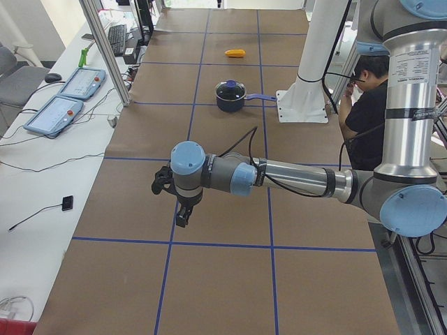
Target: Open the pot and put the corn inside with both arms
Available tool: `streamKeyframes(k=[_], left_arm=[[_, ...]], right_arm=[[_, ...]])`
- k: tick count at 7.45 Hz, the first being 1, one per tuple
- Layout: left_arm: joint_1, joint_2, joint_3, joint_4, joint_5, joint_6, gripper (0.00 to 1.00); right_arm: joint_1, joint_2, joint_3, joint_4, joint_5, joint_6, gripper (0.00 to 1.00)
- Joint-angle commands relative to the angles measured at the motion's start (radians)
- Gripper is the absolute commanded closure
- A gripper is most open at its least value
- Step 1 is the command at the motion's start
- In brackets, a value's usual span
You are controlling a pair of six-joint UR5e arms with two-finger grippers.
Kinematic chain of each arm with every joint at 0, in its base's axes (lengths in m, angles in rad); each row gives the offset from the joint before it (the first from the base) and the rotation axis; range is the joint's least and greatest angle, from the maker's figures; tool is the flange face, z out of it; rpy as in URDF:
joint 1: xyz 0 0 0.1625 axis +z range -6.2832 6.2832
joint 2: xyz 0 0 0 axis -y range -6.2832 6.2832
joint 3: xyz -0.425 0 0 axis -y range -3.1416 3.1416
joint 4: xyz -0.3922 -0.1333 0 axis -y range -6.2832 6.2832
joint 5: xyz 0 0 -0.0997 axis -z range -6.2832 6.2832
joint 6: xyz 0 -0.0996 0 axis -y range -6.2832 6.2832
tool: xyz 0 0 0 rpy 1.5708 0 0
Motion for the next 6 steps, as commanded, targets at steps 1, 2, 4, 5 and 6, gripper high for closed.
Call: streamKeyframes(k=[1,2,4,5,6], left_arm=[[0.004,-0.053,-0.001,-0.091,-0.034,-0.04,0.02],[0.004,-0.06,-0.001,-0.091,-0.089,-0.039,0.02],[0.016,-0.096,-0.022,-0.132,-0.117,-0.053,0.02],[0.124,-0.135,-0.033,-0.153,-0.104,-0.118,0.02],[0.192,-0.18,-0.042,-0.158,-0.067,-0.26,0.02]], right_arm=[[-0.001,0.046,0.015,0.06,0.002,0.008,0.0],[-0.001,0.045,0.002,0.104,0.002,0.005,0.0],[-0.001,0.02,-0.002,0.218,0.026,0.033,0.0],[-0.027,0.028,-0.005,0.235,0.043,0.101,0.0],[-0.05,0.032,-0.002,0.261,0.043,0.173,0.0]])
